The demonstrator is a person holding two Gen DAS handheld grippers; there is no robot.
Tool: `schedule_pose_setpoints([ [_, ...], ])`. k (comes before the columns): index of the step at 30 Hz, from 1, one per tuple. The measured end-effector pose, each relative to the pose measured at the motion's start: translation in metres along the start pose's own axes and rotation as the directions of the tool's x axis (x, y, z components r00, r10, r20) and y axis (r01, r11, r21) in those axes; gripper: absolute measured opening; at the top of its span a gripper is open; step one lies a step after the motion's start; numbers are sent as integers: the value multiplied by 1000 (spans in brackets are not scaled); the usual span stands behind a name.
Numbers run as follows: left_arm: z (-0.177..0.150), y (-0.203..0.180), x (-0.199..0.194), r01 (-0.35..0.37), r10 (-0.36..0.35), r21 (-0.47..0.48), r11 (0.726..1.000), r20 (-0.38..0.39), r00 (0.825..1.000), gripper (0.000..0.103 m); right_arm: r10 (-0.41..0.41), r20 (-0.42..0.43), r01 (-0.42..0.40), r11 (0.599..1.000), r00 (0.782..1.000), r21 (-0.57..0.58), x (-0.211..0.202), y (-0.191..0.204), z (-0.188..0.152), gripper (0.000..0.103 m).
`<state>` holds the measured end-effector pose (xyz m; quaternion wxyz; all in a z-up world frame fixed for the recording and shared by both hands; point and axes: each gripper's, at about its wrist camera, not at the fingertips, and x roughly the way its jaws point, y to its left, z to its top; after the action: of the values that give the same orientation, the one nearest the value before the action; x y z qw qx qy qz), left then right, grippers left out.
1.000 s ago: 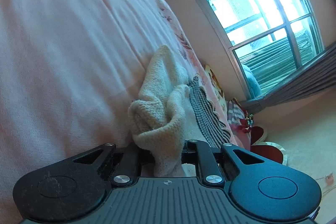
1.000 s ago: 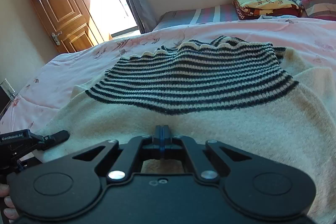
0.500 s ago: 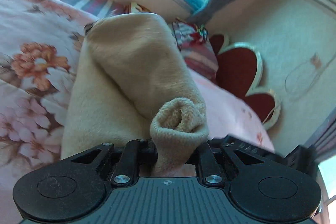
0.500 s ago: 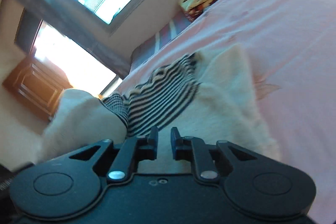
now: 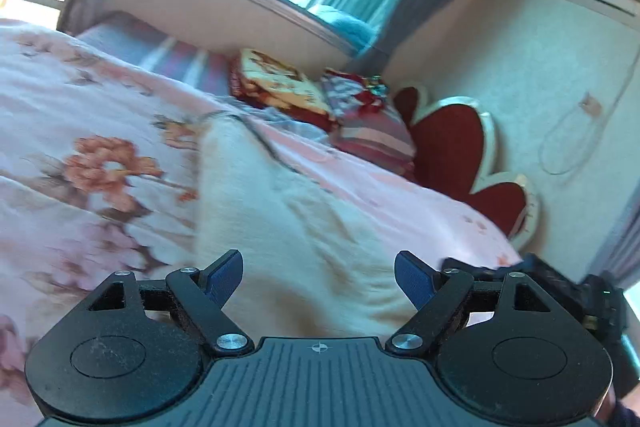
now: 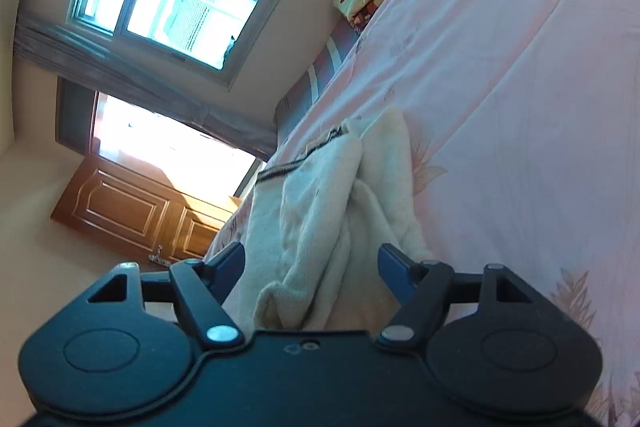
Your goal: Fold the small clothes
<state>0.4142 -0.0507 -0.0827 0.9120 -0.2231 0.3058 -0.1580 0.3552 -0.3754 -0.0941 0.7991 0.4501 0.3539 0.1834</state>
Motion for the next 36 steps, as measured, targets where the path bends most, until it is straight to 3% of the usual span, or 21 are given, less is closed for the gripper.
schedule_pose_setpoints([
  [3,2,28,12,-106,105,-20,994,-51,993,79,-23,-80,25,999,997,25,24,3,3,73],
  [6,-5,40,22,-143,141,-19,990,-88,986,77,-55,-177,57,998,983,4,47,8,2,71],
  [7,-9,39,30,-143,141,-19,989,-100,985,77,-73,-180,67,997,981,-39,52,13,0,61],
  [8,-11,40,32,-145,142,-18,989,-102,985,77,-100,-180,84,992,979,-98,55,19,-1,36],
  [9,-13,40,31,-147,145,-19,989,-99,984,77,-151,-165,123,978,975,-168,57,26,-4,25],
  [11,-13,39,33,-141,138,-30,990,-98,986,77,-187,-105,146,938,977,-315,55,41,-8,21],
  [13,-10,32,36,-125,124,-14,992,-83,989,77,-215,0,184,835,977,-519,45,67,-17,20],
  [15,-7,23,38,-119,121,26,993,-80,989,77,-183,73,189,768,980,-613,29,82,-21,20],
  [17,-6,13,40,-107,112,59,992,-83,990,77,-157,108,190,753,982,-630,15,84,-19,20],
  [19,-9,3,50,-131,145,115,985,-119,982,77,-198,103,219,757,975,-616,16,71,-18,20],
  [21,-16,-2,59,-127,148,134,983,-156,977,77,-301,45,272,774,953,-573,40,40,-15,20],
  [24,-21,-1,58,-116,135,131,985,-145,980,77,-257,43,243,831,965,-500,38,28,-15,21],
  [29,-22,0,50,-117,136,138,983,-136,981,77,-231,89,247,864,969,-440,21,31,-14,33],
  [33,-16,-2,41,-120,140,154,981,-130,982,77,-208,149,251,888,967,-385,2,25,-4,33],
  [36,1,-8,33,-95,107,159,983,-70,992,77,-205,149,247,896,967,-369,8,24,15,34],
])
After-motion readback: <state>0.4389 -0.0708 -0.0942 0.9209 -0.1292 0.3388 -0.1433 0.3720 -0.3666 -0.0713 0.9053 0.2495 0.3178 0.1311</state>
